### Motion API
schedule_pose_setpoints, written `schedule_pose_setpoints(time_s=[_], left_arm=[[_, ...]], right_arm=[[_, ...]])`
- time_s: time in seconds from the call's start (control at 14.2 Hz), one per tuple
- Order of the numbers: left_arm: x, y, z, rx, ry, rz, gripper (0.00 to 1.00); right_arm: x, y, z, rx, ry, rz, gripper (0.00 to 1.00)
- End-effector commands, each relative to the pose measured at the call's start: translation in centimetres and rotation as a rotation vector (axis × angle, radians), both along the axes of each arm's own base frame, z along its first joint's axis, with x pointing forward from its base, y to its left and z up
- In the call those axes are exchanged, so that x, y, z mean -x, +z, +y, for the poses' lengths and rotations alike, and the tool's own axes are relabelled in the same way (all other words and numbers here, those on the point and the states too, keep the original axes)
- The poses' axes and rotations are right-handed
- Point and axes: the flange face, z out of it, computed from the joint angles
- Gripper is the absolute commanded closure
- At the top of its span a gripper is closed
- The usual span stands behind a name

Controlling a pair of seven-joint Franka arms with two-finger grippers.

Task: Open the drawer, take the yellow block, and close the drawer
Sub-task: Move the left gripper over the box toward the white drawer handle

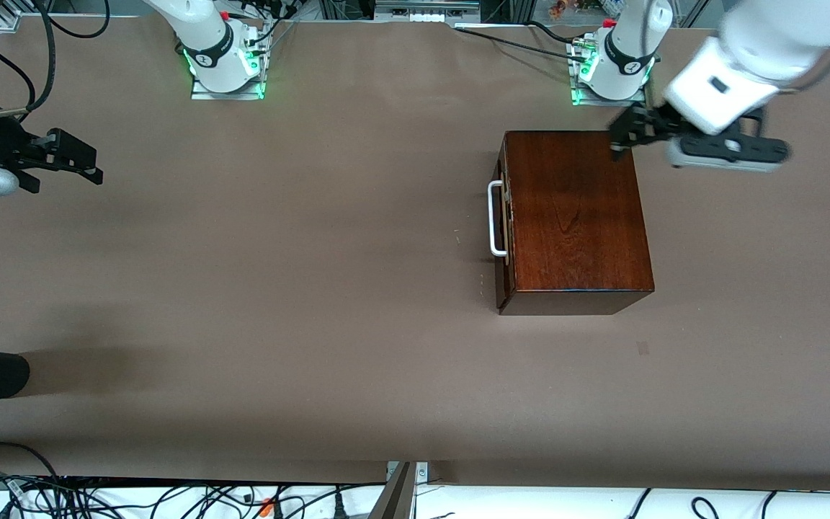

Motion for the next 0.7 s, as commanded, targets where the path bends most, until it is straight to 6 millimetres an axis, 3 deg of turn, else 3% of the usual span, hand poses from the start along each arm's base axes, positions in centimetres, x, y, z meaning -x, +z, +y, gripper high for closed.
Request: schedule_pose_setpoints(time_s=[0.0, 0.14, 0.42, 0.63], left_arm=[[0.5, -0.7, -4.2, 0.012, 0.02, -0.005, 0.0], [1.8, -2.3, -8.6, -0.022, 0.012, 0.013, 0.0], [4.4, -6.6, -19.6, -0.12, 0.026, 0.009, 0.0], [5.6, -11.5, -24.9, -0.195, 0.027, -0.015, 0.0]], right_arm=[[0.0, 0.4, -0.3, 0.009, -0.01, 0.001, 0.0], [0.0, 0.4, -0.3, 0.009, -0.01, 0.001, 0.0], [0.0, 0.1, -0.6, 0.009, -0.006, 0.007, 0.0], [0.0, 0.0, -1.5, 0.007, -0.02, 0.01, 0.0]])
